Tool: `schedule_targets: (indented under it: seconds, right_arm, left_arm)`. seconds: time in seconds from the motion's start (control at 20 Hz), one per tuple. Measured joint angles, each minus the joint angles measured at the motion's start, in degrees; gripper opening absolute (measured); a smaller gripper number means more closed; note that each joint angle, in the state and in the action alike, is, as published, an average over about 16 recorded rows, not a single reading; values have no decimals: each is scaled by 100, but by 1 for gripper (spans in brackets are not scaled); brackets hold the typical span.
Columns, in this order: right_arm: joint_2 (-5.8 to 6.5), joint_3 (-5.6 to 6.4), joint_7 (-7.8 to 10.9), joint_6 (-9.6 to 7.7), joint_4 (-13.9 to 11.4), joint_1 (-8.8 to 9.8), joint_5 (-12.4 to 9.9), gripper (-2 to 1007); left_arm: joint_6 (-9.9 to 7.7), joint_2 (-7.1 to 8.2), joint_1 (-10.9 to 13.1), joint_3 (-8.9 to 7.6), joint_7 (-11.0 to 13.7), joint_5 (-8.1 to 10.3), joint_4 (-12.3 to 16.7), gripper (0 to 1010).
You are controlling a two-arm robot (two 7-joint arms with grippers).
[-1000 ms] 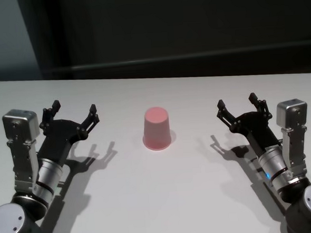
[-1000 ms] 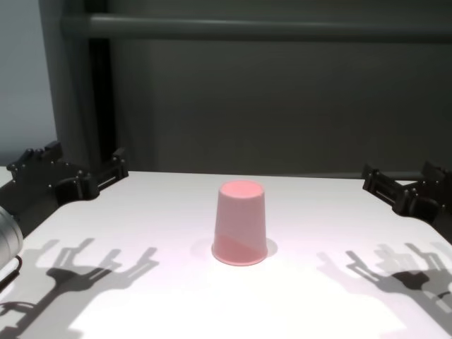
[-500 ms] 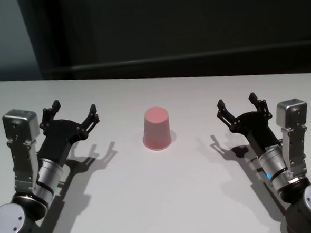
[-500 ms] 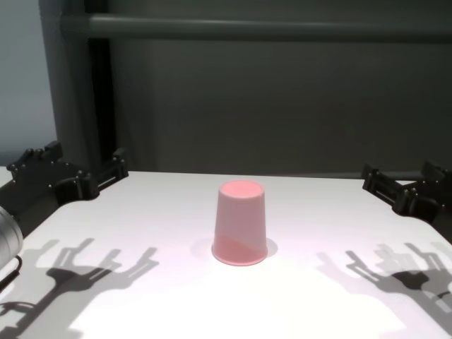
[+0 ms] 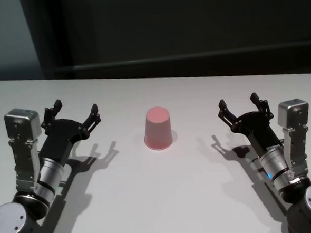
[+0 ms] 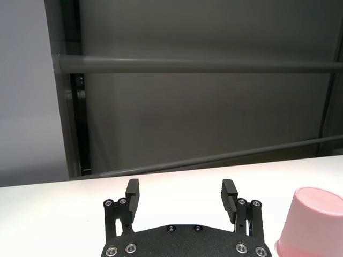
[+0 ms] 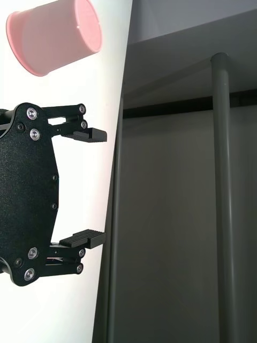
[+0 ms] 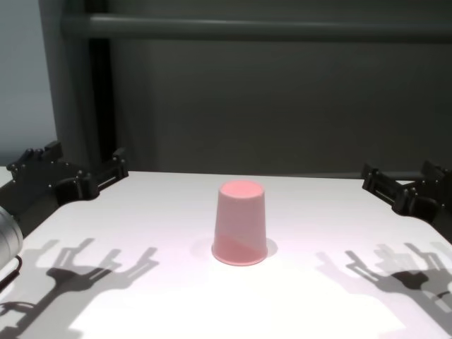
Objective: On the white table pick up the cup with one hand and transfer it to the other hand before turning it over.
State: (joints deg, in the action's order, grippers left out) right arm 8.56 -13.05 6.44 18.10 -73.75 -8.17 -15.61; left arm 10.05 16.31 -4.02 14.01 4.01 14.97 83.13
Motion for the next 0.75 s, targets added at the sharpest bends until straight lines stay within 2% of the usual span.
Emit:
schedule_targets:
  seconds: [0.75]
  right_arm:
    - [0,-1,0,-4,-3,-1,1,1002]
  left_arm:
    - [0,0,0,0,0,0,0,1003]
